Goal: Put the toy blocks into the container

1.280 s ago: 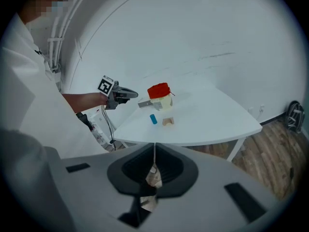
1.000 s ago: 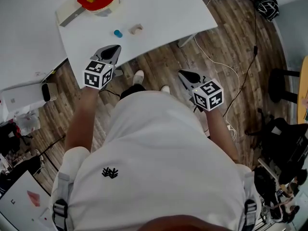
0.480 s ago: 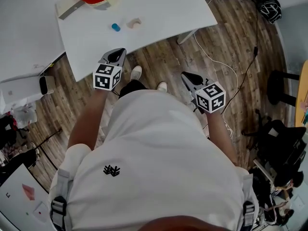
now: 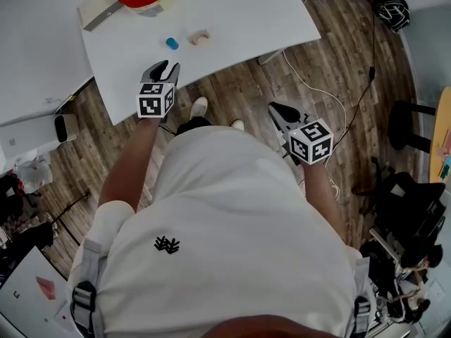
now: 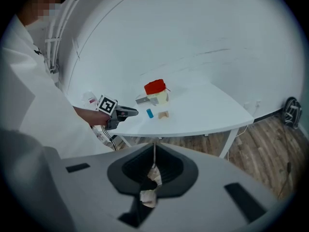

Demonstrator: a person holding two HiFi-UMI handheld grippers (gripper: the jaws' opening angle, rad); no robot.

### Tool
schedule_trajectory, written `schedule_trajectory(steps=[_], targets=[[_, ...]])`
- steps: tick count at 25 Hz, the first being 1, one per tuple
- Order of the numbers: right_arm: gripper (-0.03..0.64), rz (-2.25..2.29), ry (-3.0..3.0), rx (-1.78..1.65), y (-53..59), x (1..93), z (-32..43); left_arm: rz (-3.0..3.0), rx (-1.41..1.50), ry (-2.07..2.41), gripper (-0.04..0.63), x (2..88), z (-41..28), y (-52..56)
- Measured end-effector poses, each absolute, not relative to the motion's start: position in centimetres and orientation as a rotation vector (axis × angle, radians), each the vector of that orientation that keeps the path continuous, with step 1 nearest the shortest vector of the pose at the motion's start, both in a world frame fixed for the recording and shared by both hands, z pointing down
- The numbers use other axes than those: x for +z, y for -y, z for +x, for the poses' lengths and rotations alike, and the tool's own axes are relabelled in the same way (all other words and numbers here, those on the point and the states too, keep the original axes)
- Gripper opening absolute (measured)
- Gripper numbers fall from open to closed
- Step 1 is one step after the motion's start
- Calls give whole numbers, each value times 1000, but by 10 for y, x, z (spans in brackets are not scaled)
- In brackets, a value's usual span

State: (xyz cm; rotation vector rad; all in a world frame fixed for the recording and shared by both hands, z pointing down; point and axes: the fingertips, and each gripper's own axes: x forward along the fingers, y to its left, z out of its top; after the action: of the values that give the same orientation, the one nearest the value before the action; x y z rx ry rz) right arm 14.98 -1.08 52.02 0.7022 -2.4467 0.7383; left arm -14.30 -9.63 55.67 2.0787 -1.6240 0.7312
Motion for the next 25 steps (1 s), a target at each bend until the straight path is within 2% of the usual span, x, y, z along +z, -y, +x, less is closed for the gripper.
schedule_trajectory(steps=[2, 17, 21, 25], targets=[[12, 717, 2439, 742, 15, 519, 147, 2073, 742, 1631, 164, 562, -151, 106], [12, 827, 2371, 769, 43, 509, 124, 2045, 891, 1619, 190, 607, -178, 173], [12, 845, 2362, 774, 46, 508, 118, 2056, 902, 1601, 179, 612, -177, 179], [12, 854, 2349, 776, 46, 508, 111, 2081, 921, 1585, 130, 613, -177, 181]])
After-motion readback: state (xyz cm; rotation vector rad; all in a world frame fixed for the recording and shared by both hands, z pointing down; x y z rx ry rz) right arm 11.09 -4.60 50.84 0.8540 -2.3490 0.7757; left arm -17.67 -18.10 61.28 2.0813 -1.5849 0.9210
